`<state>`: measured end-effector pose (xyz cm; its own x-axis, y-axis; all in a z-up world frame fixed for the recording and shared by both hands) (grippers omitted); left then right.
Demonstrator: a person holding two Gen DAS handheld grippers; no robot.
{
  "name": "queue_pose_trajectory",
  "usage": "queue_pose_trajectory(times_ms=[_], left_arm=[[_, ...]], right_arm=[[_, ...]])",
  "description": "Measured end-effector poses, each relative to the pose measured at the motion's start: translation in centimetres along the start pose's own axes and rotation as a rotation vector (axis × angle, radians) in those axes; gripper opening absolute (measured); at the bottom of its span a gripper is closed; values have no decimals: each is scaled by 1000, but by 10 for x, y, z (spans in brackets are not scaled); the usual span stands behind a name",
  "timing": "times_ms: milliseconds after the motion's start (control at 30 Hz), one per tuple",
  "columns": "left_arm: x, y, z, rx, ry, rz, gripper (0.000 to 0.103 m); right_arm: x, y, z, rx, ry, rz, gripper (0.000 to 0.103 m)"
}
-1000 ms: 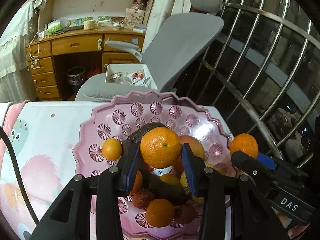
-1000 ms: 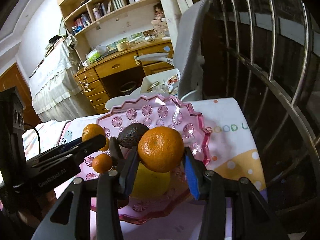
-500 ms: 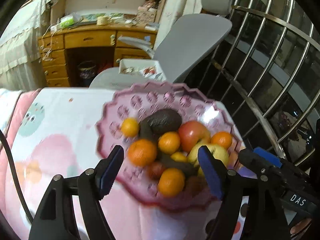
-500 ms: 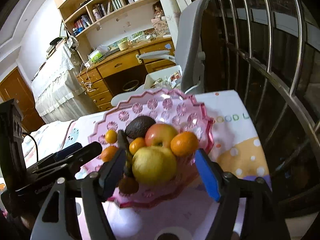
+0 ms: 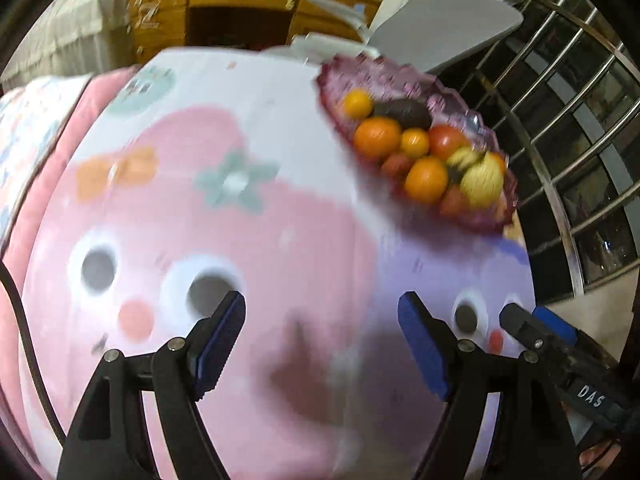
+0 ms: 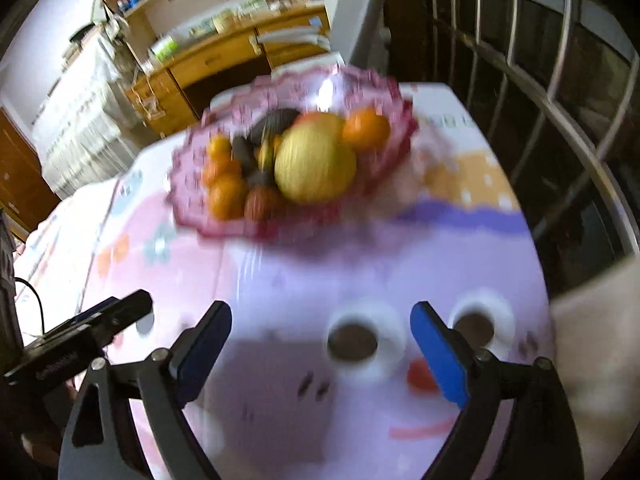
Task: Organize fruits
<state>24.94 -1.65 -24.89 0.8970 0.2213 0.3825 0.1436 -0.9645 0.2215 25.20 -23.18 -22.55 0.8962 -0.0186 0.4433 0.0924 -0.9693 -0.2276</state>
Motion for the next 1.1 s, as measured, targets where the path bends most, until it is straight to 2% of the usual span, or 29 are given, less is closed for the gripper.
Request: queue_pose_trajectory(times_ms=[100,200,367,500,767,933,1100], left_arm=[[-30,-20,-16,5,-67,1,78],[-52,-36,-41,-1,-106,31,78],[-69,-50,-91,-18,-131,86,78],[-67,-49,-138,-40,-83,129,78],[-49,-26,-226,-41,80,175,91],[-46,-8,-258,-45,124,178,102],[-52,11,-278,-8,180,207,102]], right_arm=[[-32,-12,-5,-32,-62,6,93],[-64,-29,-16,-27,-123,25,94],[-102,-64,-45,-39,-186,-23,96],[-110,-87,-78,-43,-175,-80,98],[-95,-113,-153,9,-105,-91,101],[-80,-116,-198,57,-45,-81,103],[-78,-109,-223,70,20,-63,103]])
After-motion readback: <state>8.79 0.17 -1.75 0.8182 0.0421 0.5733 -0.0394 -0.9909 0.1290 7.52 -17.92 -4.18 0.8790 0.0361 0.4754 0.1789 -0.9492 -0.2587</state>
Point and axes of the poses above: each gripper's, at about its wrist camera, not at the fingertips, and z roughly the way its jaws point, y to its right, x to its top, the point moved 5 cm from there along z, roughly the way its jaws point, and after that the axes turned 4 degrees about x, right-handed, at the moved point
